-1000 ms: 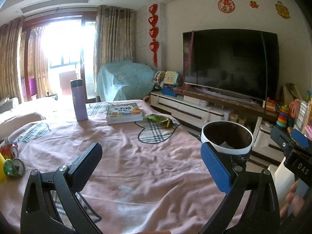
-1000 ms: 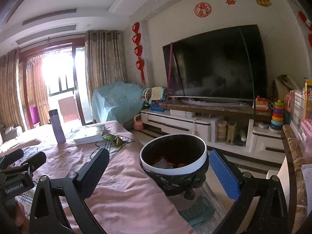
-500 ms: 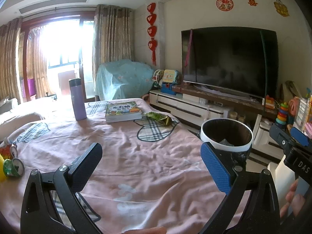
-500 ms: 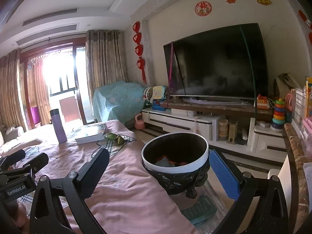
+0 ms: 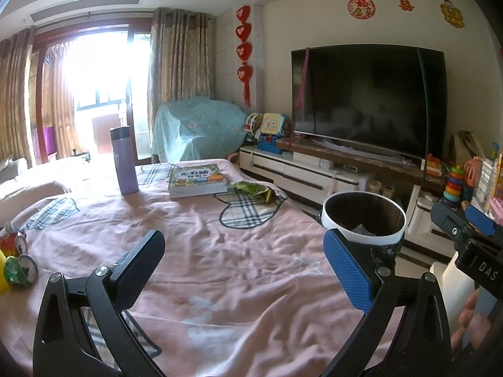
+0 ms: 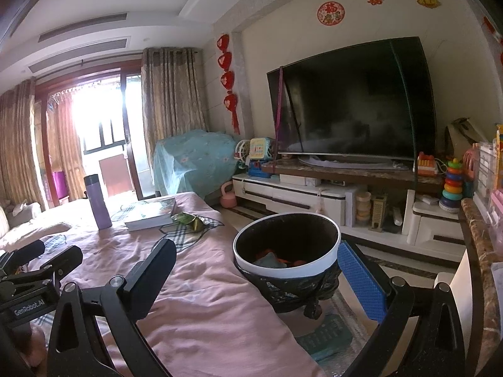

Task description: Collect trash

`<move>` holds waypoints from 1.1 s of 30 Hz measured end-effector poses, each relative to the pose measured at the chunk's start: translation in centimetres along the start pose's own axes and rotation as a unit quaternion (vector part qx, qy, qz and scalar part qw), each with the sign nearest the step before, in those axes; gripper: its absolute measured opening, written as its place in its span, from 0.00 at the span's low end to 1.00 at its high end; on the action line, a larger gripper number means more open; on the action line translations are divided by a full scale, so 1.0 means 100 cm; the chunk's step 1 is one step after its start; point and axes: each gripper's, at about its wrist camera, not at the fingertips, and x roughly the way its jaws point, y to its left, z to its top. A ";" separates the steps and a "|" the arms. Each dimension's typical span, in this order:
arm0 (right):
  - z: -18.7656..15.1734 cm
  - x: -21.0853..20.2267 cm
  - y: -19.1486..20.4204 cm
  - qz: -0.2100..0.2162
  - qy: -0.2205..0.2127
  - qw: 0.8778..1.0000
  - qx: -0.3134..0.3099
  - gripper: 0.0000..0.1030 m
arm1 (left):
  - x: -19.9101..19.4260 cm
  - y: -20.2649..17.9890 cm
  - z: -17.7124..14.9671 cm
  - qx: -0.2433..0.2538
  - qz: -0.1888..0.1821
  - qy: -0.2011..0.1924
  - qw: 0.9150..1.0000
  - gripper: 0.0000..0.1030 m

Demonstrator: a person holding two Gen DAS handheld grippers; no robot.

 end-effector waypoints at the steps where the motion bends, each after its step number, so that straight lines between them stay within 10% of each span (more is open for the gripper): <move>1: 0.000 0.000 0.000 0.000 0.000 1.000 -0.001 1.00 | 0.000 0.000 0.000 0.000 0.000 0.001 1.000 1.00; 33: -0.001 0.002 0.007 0.008 0.002 1.000 0.000 1.00 | 0.002 0.003 0.000 -0.002 -0.002 0.005 1.000 1.00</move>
